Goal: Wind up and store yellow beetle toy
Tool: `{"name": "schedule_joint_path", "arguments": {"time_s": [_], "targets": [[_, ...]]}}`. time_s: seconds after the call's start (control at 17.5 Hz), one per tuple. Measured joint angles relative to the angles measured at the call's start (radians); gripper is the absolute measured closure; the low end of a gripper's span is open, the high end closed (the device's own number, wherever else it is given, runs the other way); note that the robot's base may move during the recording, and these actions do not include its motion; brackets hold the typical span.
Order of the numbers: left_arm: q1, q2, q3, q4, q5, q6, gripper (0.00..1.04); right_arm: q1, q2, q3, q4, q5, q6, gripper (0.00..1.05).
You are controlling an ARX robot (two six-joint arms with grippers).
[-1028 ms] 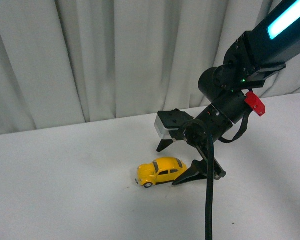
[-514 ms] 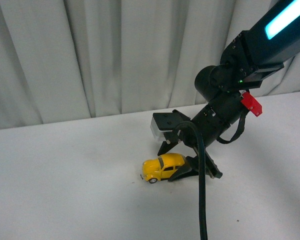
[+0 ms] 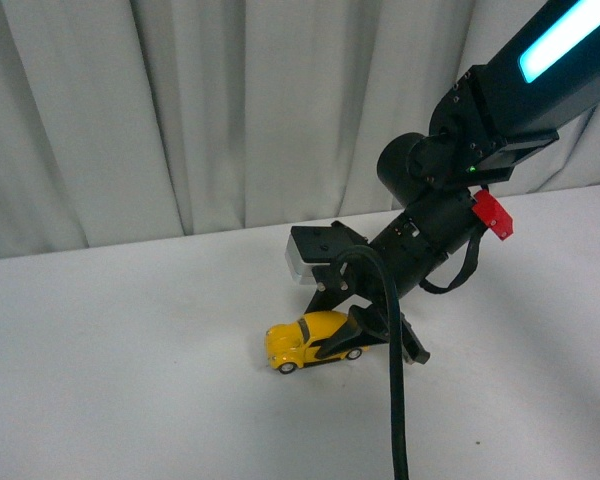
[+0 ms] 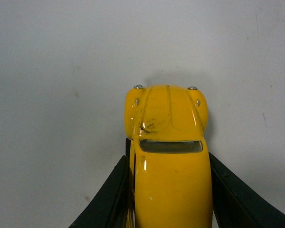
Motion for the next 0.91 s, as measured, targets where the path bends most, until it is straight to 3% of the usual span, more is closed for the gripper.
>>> {"name": "schedule_joint_path", "arguments": {"time_s": [0.34,0.91], "targets": [[0.000,0.000,0.000,0.000,0.000,0.000,0.07,0.044,-0.061,-0.082,0.074,-0.013,0.099,0.63],[0.000,0.000,0.000,0.000,0.000,0.000,0.07,0.011,-0.053,-0.130,0.115,0.031,0.128,0.63]]}}
